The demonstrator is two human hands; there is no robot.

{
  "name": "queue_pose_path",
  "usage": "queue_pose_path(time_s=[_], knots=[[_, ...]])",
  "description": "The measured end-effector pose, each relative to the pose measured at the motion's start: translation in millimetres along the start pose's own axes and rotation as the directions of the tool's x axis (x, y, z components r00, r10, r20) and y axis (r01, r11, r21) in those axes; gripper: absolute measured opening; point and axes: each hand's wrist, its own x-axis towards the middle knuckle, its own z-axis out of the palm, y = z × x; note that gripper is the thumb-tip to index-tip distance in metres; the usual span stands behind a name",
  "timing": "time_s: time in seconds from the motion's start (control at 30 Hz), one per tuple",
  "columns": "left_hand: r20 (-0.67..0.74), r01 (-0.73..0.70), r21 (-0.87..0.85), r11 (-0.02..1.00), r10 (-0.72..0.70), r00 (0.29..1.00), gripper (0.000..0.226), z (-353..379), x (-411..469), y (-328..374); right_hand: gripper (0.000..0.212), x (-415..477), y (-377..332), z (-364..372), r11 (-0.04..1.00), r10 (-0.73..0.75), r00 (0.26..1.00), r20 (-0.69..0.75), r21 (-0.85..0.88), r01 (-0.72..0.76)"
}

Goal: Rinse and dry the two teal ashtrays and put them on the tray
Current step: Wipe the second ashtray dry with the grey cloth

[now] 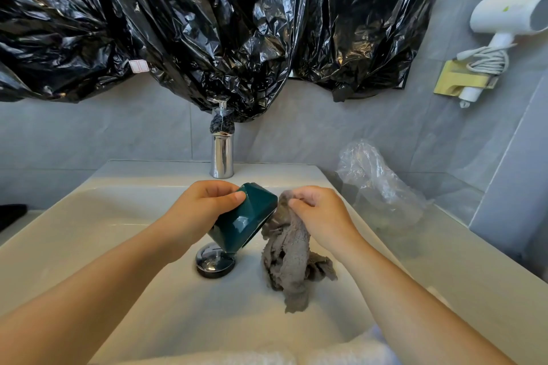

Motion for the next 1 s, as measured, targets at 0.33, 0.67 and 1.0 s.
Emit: queue_pose_path(time_s=[0.33, 0.67, 1.0], knots=[[-0.072, 0.195, -0.36, 0.912, -0.236, 0.969, 0.031, -3, 8, -2, 0.012, -16, -30, -4, 0.907, -0.199, 0.95, -0.241, 0.321, 0.272], [0.036, 0.191, -0.421, 0.887, -0.194, 0.98, 0.034, 3, 3, 2, 0.018, -21, -34, 18, 0.92, -0.295, 0.93, -0.219, 0.197, 0.338], [0.051, 0.129, -0.51, 0.851, -0.12, 0.991, 0.034, 5, 0, 8, 0.022, -12, -21, 16, 0.925, 0.009, 0.975, -0.222, 0.373, 0.076]])
